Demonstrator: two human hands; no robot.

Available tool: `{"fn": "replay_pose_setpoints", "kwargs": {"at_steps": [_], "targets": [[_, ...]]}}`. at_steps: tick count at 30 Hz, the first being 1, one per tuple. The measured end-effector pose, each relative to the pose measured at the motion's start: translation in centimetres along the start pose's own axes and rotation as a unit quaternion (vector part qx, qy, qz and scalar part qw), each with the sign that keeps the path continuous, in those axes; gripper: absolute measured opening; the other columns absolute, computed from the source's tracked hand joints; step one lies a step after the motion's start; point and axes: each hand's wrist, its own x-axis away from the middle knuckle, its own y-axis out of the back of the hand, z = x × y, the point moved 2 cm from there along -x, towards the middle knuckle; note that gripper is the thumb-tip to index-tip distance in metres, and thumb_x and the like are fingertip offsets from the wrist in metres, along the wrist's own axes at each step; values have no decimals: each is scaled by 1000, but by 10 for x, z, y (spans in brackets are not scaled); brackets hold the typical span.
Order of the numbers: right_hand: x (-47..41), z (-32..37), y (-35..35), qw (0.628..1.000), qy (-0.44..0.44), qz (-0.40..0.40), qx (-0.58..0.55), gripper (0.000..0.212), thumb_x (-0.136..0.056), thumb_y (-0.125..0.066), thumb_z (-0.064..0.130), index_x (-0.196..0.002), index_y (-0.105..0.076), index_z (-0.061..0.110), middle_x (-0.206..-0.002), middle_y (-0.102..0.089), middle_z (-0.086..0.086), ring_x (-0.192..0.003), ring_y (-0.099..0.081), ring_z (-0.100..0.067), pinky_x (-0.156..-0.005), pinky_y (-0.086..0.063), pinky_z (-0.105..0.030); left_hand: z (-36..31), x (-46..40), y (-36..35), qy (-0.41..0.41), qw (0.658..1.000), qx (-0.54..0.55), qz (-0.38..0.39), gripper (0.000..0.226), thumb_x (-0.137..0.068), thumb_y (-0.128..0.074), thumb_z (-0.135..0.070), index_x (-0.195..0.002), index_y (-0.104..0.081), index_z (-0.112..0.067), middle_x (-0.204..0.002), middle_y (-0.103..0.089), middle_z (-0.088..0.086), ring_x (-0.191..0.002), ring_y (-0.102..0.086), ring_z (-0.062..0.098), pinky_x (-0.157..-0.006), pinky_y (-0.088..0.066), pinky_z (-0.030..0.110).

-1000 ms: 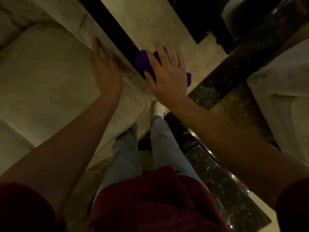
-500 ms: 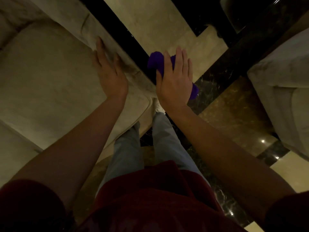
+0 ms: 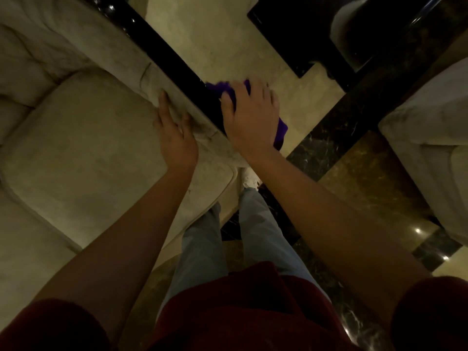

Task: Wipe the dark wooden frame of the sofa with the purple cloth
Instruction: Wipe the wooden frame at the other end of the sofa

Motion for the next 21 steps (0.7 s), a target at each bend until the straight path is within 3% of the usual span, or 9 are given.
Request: {"fn": "replay_pose_setpoints", "kwargs": {"at_steps": [4,8,11,13,14,15,19,21], "targets": [[37,-37,7,995,88,50,21,49,-106,-46,39,-150,-53,17,-160,-44,-16,-152,-35,-34,-126,-24,-51,6,1,4,-7,1000,9,5,62,-109,-49,-30,-164,-23,-15,-161,-32,19,-140,-49,25,-109,-49,42],[50,-59,8,992,124,10,21,53,-106,-54,38,-152,-51,12,-160,-42,-22,-153,-34,-39,-129,-18,-52,9,2,4,-3,1000,19,4,61,-110,-49,-27,-164,-24,-16,-162,-31,20,-139,-50,24,-109,-49,41],[45,-47,-3,995,96,-28,6,50,-105,-59,32,-150,-54,9,-156,-47,-25,-150,-39,-41,-127,-23,-56,11,0,5,5,1000,25,12,60,-109,-49,-27,-163,-24,-20,-162,-28,20,-134,-55,28,-105,-52,44],[43,-26,-12,996,69,-44,-21,47,-106,-59,29,-149,-56,11,-155,-48,-26,-148,-40,-42,-124,-27,-59,11,-1,8,4,999,36,7,58,-108,-51,-22,-162,-29,-19,-162,-31,18,-131,-55,8,-103,-53,39],[42,-14,-17,996,58,-49,-40,46,-106,-58,27,-149,-56,12,-155,-47,-26,-148,-40,-42,-124,-27,-60,12,-3,11,-1,999,45,-2,56,-107,-53,-18,-160,-33,-16,-160,-35,16,-124,-53,-6,-100,-54,35],[39,-1,-21,996,45,-55,-61,45,-106,-58,26,-149,-57,13,-156,-46,-26,-148,-39,-42,-123,-28,-60,12,-5,14,-3,998,54,-10,54,-106,-53,-14,-157,-38,-14,-156,-40,12,-115,-54,-11,-96,-55,31],[25,43,-27,985,-21,-83,-148,45,-105,-59,23,-149,-56,11,-159,-40,-26,-147,-39,-41,-116,-34,-62,20,-20,32,18,996,75,-36,39,-104,-56,-19,-143,-55,-18,-141,-58,1,-99,-68,13,-89,-59,34],[20,57,-26,982,-41,-90,-163,47,-104,-63,21,-148,-55,8,-158,-40,-28,-145,-41,-43,-113,-38,-62,19,-31,41,10,995,80,-54,34,-103,-58,-24,-138,-56,-25,-137,-58,-4,-100,-67,8,-88,-59,29]]}}
